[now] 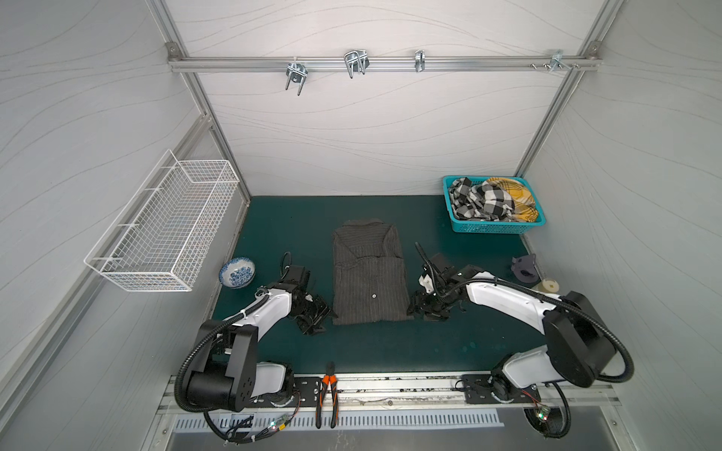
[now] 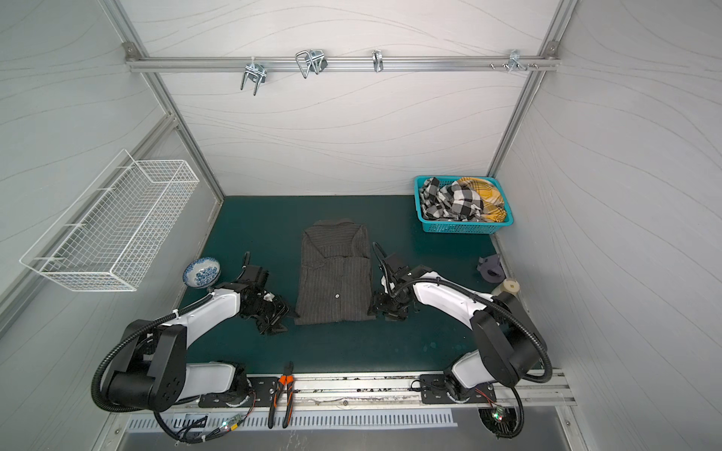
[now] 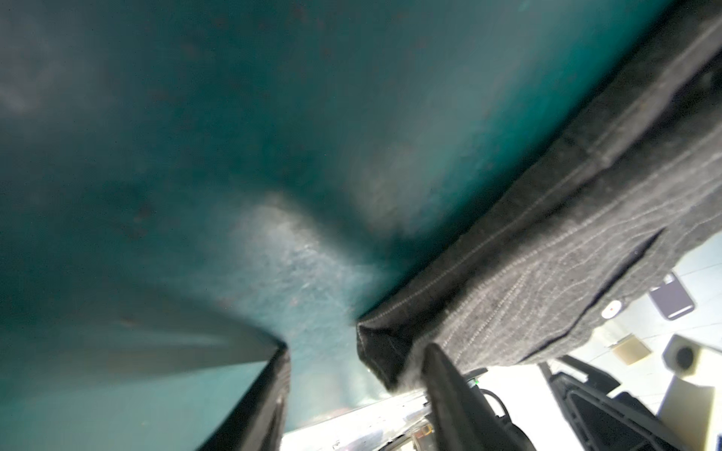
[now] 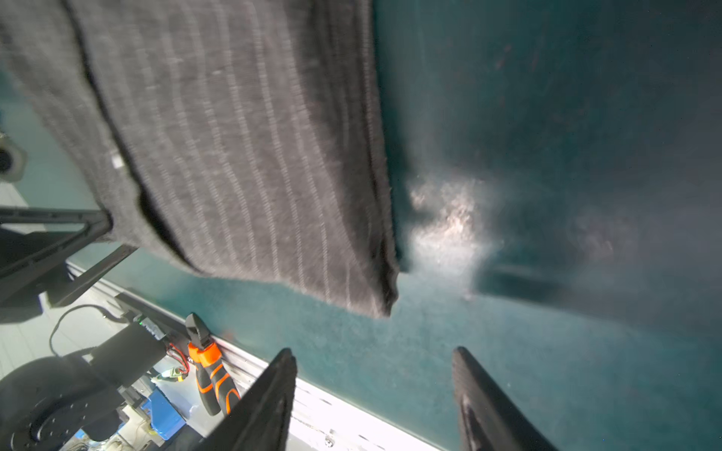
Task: Fold and stack the long sleeve shirts
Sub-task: 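Drag the folded shirt toward the robot with both grippers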
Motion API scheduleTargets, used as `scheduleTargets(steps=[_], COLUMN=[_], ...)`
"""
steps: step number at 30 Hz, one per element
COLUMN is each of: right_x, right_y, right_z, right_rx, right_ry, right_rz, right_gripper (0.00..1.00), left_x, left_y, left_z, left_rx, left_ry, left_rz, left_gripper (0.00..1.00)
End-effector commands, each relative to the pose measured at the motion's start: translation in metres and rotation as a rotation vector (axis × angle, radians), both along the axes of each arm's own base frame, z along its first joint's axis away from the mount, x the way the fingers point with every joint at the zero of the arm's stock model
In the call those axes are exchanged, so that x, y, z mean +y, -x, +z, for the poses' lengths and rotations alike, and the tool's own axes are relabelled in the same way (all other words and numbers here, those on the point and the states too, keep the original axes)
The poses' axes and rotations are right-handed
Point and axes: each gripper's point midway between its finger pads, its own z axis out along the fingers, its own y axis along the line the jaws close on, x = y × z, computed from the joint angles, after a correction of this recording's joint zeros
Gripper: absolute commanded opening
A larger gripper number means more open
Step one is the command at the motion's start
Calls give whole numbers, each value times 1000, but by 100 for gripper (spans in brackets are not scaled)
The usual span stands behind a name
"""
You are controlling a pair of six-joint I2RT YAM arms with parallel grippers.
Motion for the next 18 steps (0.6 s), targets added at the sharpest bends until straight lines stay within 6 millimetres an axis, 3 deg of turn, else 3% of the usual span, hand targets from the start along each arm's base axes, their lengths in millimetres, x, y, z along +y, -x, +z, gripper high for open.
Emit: scheduleTargets(steps=[1, 9, 15, 18], right_x=[6, 17, 17, 16], right_y=[-6, -16, -15, -14], right_z=[-5, -25, -33, -35], right_rx=[27, 76, 98, 102], right_ry=[-14, -70, -74, -72], right_rz=[-40, -75, -93, -98], right_gripper=[62, 52, 36, 32], left_x=[-1, -10, -8, -9], left_y=[7, 2, 2, 5], left_z=[-22, -29, -35, -43], left_rx=[21, 29, 43, 61], left_ry=[-37, -48, -61, -50], left_rz=[-26, -39, -32, -26], left_gripper=[48, 54, 35, 31])
